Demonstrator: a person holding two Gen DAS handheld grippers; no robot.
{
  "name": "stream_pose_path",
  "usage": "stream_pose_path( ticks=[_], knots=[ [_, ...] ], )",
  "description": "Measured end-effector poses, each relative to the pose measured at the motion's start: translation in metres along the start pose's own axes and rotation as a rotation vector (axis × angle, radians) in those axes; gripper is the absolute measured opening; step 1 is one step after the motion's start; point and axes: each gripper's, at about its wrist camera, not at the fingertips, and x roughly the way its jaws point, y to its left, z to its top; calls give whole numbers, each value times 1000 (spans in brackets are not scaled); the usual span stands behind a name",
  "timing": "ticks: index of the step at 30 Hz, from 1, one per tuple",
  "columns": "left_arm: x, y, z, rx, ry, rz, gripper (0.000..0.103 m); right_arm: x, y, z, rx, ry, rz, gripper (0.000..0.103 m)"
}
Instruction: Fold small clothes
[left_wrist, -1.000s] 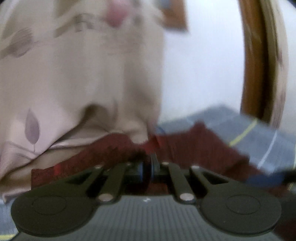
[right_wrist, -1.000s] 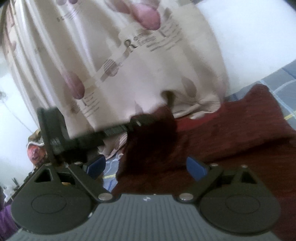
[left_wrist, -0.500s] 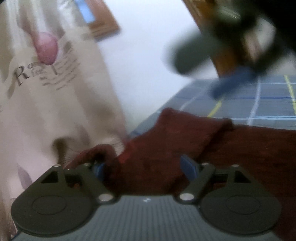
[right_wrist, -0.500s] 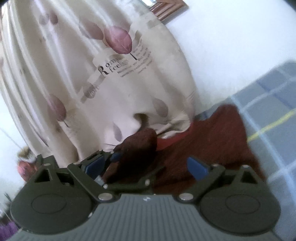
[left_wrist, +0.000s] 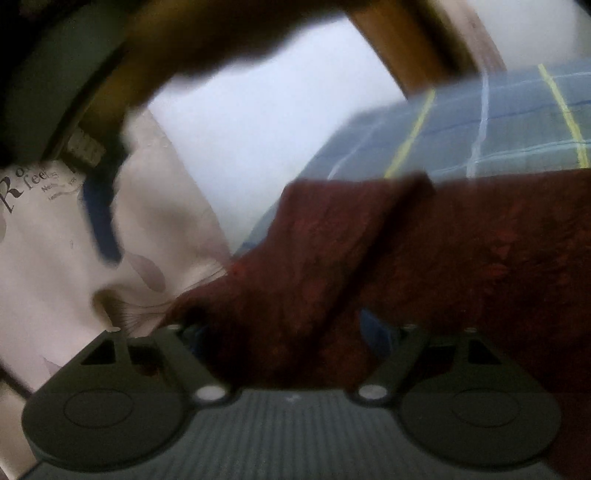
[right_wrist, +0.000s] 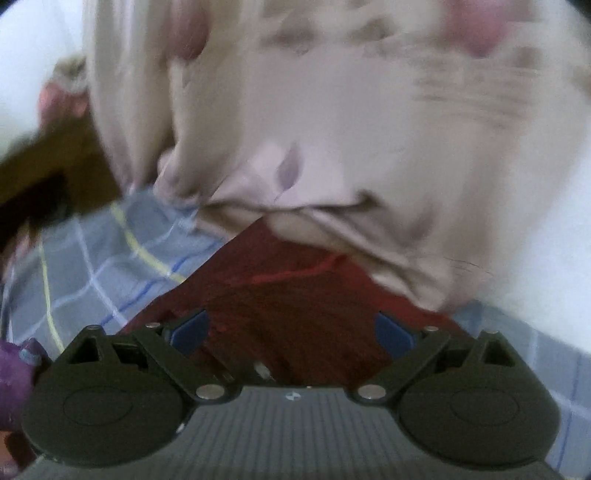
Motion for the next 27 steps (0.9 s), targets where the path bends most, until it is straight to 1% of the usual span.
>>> stream_pose_path(
  ticks=[3,5,6,7,8,9,10,11,12,13,14,15,17,20,23,25,27],
  knots=[
    [1,-2,0,7,-3,8,82,38,35,20,-159,109,-68,96],
    [2,-4,-1,5,-1,7,82,62,55,21,-282,179,-166,93],
    [2,-3,-2,0,2,2,82,74,62,20,-329,223,-187,90],
    [3,-4,-4,-3,7,1,82,83,65,17,-358,264,-192,81],
    [4,-4,-5,-12,7,-8,82,94,66,14,-376,318,-193,76],
    [5,-4,-6,-20,9,-10,82,100,64,12,-377,342,-203,63],
    [4,-3,-6,-28,8,-12,82,102,60,13,-369,350,-218,46],
    [4,-3,-6,-29,7,-10,82,101,51,14,-337,351,-225,38],
    [4,-4,-6,-19,8,-3,82,97,42,14,-313,353,-214,30],
    [3,-5,-6,-9,4,3,82,94,35,12,-302,358,-212,20],
    [1,-6,-7,-2,-14,12,83,89,29,9,-304,351,-224,15],
    [0,-7,-7,4,-21,15,85,78,21,7,-285,321,-227,12],
    [-2,-6,-7,7,-20,22,85,59,-4,5,-190,256,-224,11],
    [-6,-3,-8,-2,-22,21,86,25,-43,-9,-31,153,-226,10],
    [-15,3,-9,-14,-27,39,87,-4,-82,-36,162,56,-199,9],
    [-22,12,-12,-55,-17,41,88,-19,-110,-62,318,-10,-159,9],
    [-30,25,-17,-120,-9,27,88,-28,-132,-92,469,-69,-114,9]
  ],
)
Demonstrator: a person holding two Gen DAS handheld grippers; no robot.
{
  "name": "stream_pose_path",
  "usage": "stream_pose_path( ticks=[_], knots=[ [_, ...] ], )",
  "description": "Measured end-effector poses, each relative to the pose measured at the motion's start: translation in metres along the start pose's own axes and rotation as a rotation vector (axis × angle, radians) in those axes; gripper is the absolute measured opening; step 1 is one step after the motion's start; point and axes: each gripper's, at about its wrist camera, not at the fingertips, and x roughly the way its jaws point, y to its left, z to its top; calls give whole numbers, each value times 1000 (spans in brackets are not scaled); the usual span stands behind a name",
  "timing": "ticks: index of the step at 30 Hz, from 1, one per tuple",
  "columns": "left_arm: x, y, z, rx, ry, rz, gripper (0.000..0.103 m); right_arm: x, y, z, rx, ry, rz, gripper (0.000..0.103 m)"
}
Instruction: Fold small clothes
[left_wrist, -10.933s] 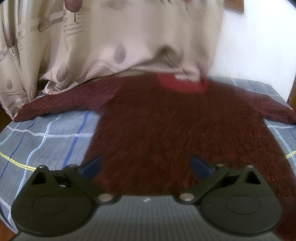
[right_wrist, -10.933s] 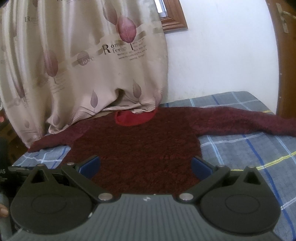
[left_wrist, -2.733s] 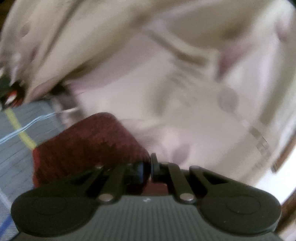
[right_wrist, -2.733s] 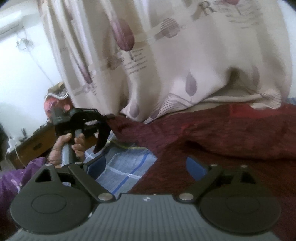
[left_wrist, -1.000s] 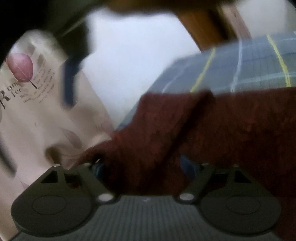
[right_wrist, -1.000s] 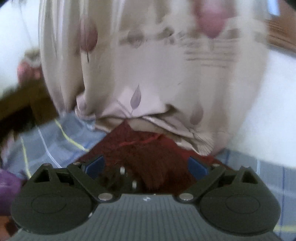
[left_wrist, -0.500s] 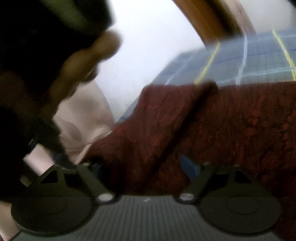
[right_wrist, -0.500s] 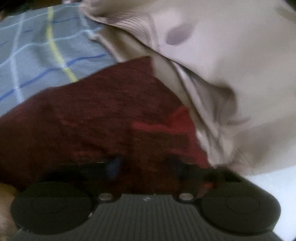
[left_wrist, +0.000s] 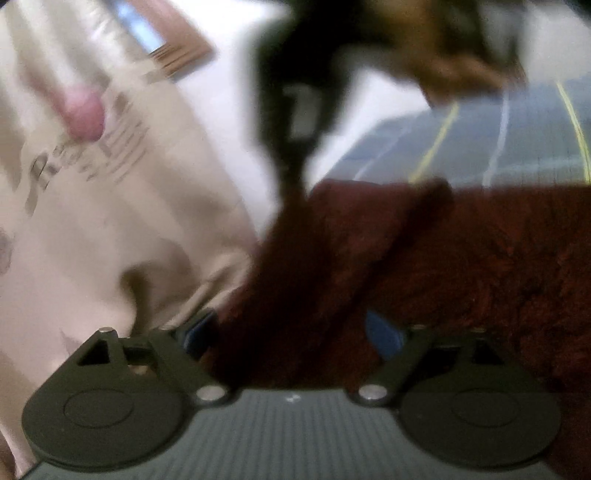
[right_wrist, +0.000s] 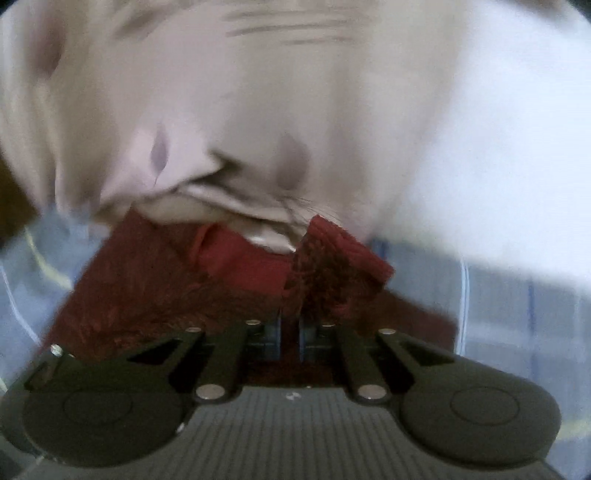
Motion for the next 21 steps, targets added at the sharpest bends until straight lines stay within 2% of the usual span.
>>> stream_pose_path(
  ticks=[2,6,7,8,11,13,15,17,19,21],
  knots=[
    [-6,13,-2,-82,16,-9,88,-5,-29,-22,138,-31,59,9],
    [-26,53,-15,-375,51,-79,88,-6,-73,-73,419,-59,186,11],
    [-31,65,-21,-463,58,-95,88,-6,-80,-85,484,-73,218,21],
    [-37,76,-27,-551,60,-114,88,-7,-87,-96,538,-87,245,23],
    [-47,96,-46,-711,71,-122,88,-3,-97,-115,664,-116,315,29],
    [-52,103,-54,-757,81,-91,88,1,-100,-117,691,-136,333,30],
    [-62,108,-62,-806,72,-73,88,1,-94,-112,665,-147,316,30],
    [-71,109,-67,-826,45,-57,88,6,-85,-102,617,-149,312,16],
    [-78,109,-70,-828,9,-21,88,8,-72,-85,542,-155,294,15],
    [-81,107,-71,-830,-11,1,88,11,-56,-60,487,-168,337,15]
  ],
)
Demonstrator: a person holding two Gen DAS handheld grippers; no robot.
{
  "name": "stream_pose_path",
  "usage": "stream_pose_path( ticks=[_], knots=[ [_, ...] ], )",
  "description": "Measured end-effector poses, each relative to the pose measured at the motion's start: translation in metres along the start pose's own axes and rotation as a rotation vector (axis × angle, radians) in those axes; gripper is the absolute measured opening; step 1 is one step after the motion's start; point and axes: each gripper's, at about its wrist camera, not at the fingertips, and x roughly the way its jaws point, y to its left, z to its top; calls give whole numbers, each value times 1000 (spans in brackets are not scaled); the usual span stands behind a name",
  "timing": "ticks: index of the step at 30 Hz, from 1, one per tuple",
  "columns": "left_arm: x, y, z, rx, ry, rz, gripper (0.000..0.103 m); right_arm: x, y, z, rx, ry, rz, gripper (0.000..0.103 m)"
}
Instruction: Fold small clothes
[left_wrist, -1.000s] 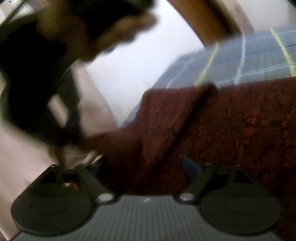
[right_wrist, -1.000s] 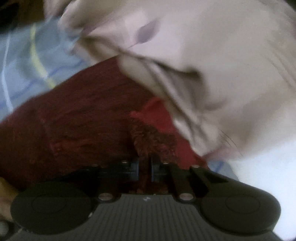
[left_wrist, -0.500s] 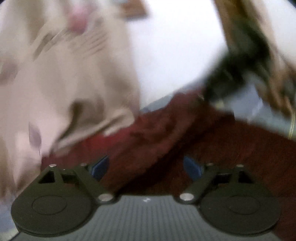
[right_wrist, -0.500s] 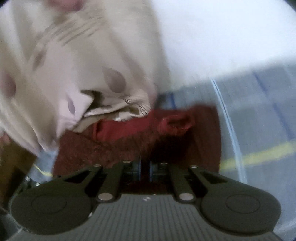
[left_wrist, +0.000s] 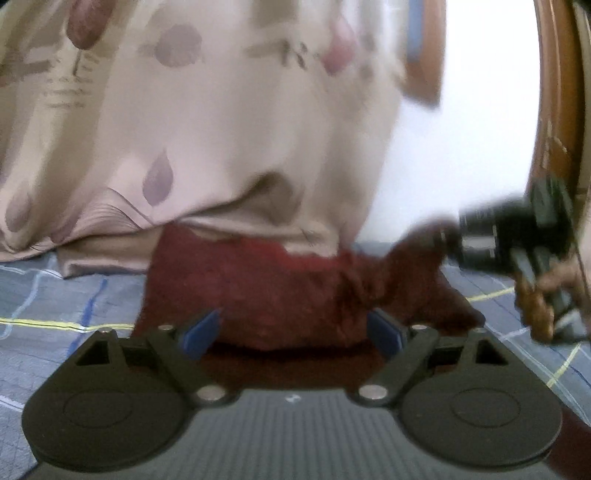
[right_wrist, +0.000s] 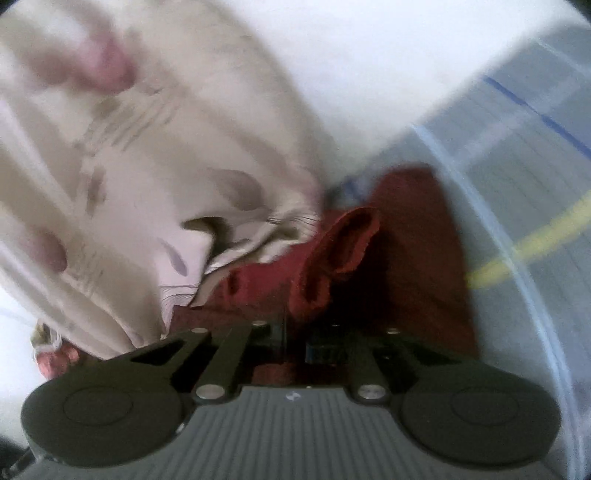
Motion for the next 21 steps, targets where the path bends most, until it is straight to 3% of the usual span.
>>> stream_pose_path(
  ticks=[1,3,5,8,10,13,18,21],
  knots=[
    [-2,2,-1,-10,-14,2,88,2,12,6,-24,-11,39,15],
    [-1,5,-3,-34,-24,8,88,-3,37,20,-71,-90,197,14],
    [2,5,-5,-44,-15,12,88,-9,44,32,-74,-155,224,14],
    [9,4,-11,-36,1,25,88,-10,11,35,9,-192,162,14],
    [13,2,-17,-21,20,29,88,-6,-22,24,59,-159,64,14],
    [17,-3,-24,11,35,30,88,-2,-63,2,157,-126,-6,14],
    [16,-5,-23,47,28,29,88,-6,-79,-14,197,-117,-13,14],
    [16,-5,-23,61,29,48,88,-1,-83,-11,213,-106,-53,8]
  ],
)
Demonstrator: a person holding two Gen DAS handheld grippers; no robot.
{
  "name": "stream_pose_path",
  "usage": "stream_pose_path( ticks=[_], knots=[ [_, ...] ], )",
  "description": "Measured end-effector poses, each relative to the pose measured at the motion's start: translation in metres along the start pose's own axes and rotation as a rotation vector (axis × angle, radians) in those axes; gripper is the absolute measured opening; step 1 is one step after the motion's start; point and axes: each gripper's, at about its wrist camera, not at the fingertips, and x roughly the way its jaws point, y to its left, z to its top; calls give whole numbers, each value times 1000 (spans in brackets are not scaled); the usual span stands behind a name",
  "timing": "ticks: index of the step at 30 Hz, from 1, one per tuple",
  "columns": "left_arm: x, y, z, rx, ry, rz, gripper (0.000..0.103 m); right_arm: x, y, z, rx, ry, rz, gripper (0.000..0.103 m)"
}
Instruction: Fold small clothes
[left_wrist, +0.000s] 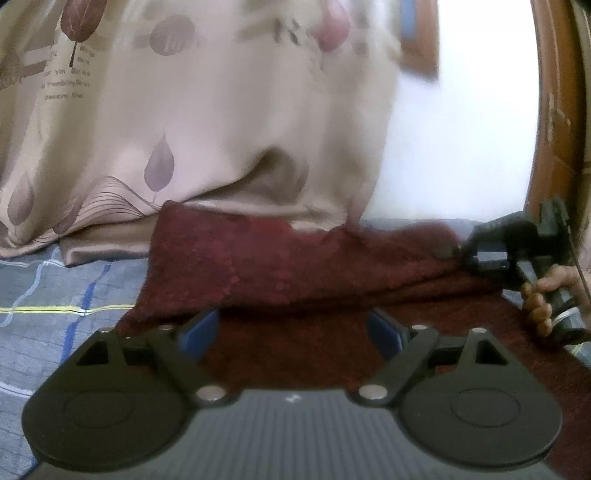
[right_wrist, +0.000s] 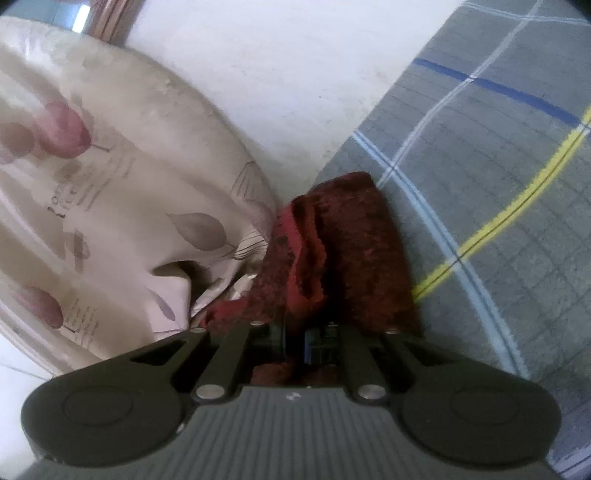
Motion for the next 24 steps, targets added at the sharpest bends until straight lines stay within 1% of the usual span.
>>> stream_pose_path(
  ticks=[1,3,5,7,8,9,10,11,12,13,14,15,16,19,22,24],
  knots=[
    [0,0,0,2,3,4,88,0,-3,-1,12,10,-14,7],
    [-1,0,-1,10,9,9,88,1,-4,-1,19,10,-14,7],
    [-7,2,2,15,11,17,88,-6,-4,-2,41,-3,7,14],
    [-18,2,6,9,6,6,88,-18,-3,-2,57,-18,-2,26],
    [-25,2,8,14,7,1,88,-26,-1,-2,49,-17,-15,29],
    [-33,2,10,23,11,0,88,-38,2,-4,25,-14,-19,34],
    [-43,2,12,31,15,-4,88,-53,8,-8,-12,-11,-22,42],
    [-52,2,13,33,18,-12,88,-70,13,-13,-48,-5,-25,47],
    [-64,4,13,29,25,-29,88,-85,19,-20,-81,10,-21,58],
    [-72,5,12,25,33,-37,88,-104,24,-29,-114,38,-5,66],
    [-84,7,11,20,44,-45,88,-126,28,-42,-143,68,19,69],
    [-92,8,8,14,50,-55,88,-142,30,-52,-162,88,25,72],
    [-105,9,4,4,58,-68,88,-163,31,-66,-191,117,15,72],
    [-137,13,-11,-16,79,-76,88,-213,30,-106,-243,173,-31,73],
    [-166,18,-26,-55,94,-84,88,-254,27,-140,-271,191,-76,73],
    [-182,25,-36,-104,105,-110,88,-275,24,-158,-262,196,-73,73]
  ],
)
